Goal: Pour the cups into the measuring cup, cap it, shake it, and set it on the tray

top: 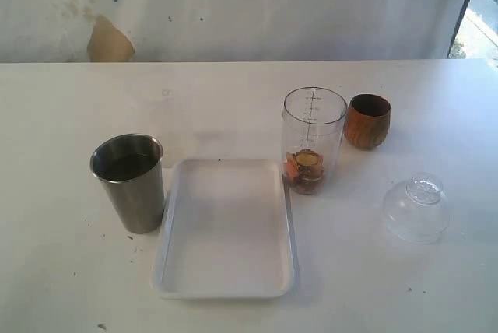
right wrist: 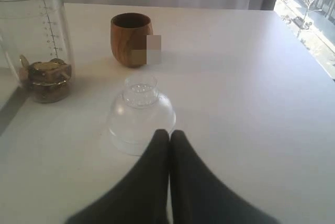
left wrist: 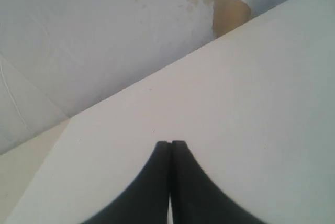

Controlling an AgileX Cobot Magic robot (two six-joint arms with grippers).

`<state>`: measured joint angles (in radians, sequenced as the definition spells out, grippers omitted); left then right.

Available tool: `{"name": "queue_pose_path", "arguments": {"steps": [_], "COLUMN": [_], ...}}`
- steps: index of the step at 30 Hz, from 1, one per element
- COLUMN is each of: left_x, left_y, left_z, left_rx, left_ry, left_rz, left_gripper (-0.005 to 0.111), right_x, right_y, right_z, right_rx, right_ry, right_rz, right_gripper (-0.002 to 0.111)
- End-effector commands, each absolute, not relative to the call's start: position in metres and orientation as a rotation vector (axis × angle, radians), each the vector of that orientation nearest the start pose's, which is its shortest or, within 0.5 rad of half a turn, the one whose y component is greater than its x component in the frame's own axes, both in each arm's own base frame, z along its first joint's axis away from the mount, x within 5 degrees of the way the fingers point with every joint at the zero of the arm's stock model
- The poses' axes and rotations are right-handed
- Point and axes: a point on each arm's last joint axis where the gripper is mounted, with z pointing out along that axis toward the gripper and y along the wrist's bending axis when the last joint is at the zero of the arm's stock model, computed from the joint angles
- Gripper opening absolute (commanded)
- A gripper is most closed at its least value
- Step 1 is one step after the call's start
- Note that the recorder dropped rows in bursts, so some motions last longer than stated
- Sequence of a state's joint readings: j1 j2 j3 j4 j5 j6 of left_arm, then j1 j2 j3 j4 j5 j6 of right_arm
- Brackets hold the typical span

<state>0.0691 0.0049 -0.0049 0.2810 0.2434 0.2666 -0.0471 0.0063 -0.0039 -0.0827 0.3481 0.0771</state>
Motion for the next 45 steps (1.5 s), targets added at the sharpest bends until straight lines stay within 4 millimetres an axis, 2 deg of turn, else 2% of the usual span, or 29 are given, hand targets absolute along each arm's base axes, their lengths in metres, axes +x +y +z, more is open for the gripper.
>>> {"name": "queue_pose_path", "arguments": {"steps": [1, 5, 8, 11, 12, 13, 15, 16, 17, 18, 20, 24, 25, 30, 34, 41, 45], "left_x": [0.056, 0.053, 0.052, 0.051, 0.051, 0.051, 0.052, 0.055, 0.058, 0.063, 0.071, 0.09, 0.101, 0.125, 0.134, 0.153, 0.163], "left_y": [0.004, 0.008, 0.01, 0.01, 0.01, 0.009, 0.006, 0.006, 0.006, 0.004, -0.001, -0.022, -0.03, -0.047, -0.053, -0.058, -0.061], "left_z": [0.209, 0.227, 0.231, 0.234, 0.235, 0.235, 0.244, 0.252, 0.255, 0.262, 0.268, 0.273, 0.263, 0.228, 0.217, 0.187, 0.173], "left_rx": [0.009, -0.332, -0.472, -0.499, -0.479, -0.443, -0.379, -0.369, -0.364, -0.321, -0.201, 0.082, 0.16, 0.349, 0.479, 0.546, 0.579], "left_ry": [1.526, 1.289, 1.199, 1.157, 1.148, 1.162, 1.177, 1.18, 1.19, 1.199, 1.212, 1.257, 1.358, 1.646, 1.639, 1.75, 1.768], "left_rz": [0.125, -0.228, -0.404, -0.445, -0.428, -0.397, -0.36, -0.364, -0.363, -0.338, -0.282, -0.334, -0.419, -0.582, -0.616, -0.659, -0.603], "left_gripper": [0.0, 0.0, 0.0, 0.0, 0.004, 0.012, 0.048, 0.079, 0.099, 0.105, 0.105, 0.105, 0.105, 0.105, 0.105, 0.105, 0.105], "right_x": [0.053, 0.053, 0.053, 0.053, 0.053, 0.053, 0.053, 0.053, 0.053, 0.053, 0.053, 0.053, 0.053, 0.053, 0.053, 0.053, 0.053], "right_y": [-0.005, -0.005, -0.005, -0.005, -0.005, -0.005, -0.005, -0.005, -0.005, -0.005, -0.005, -0.005, -0.005, -0.005, -0.005, -0.005, -0.005], "right_z": [0.182, 0.182, 0.182, 0.182, 0.182, 0.182, 0.182, 0.182, 0.182, 0.182, 0.182, 0.182, 0.182, 0.182, 0.182, 0.182, 0.182], "right_rx": [0.077, 0.078, 0.078, 0.078, 0.078, 0.078, 0.078, 0.078, 0.078, 0.078, 0.078, 0.078, 0.078, 0.078, 0.078, 0.078, 0.078], "right_ry": [1.83, 1.83, 1.83, 1.83, 1.83, 1.83, 1.83, 1.83, 1.83, 1.83, 1.83, 1.83, 1.83, 1.83, 1.83, 1.832, 1.832], "right_rz": [-0.056, -0.054, -0.054, -0.054, -0.054, -0.054, -0.054, -0.054, -0.054, -0.054, -0.054, -0.054, -0.054, -0.054, -0.054, -0.054, -0.054], "right_gripper": [0.0, 0.0, 0.0, 0.0, 0.0, 0.0, 0.0, 0.0, 0.0, 0.0, 0.0, 0.0, 0.0, 0.0, 0.0, 0.0, 0.0]}}
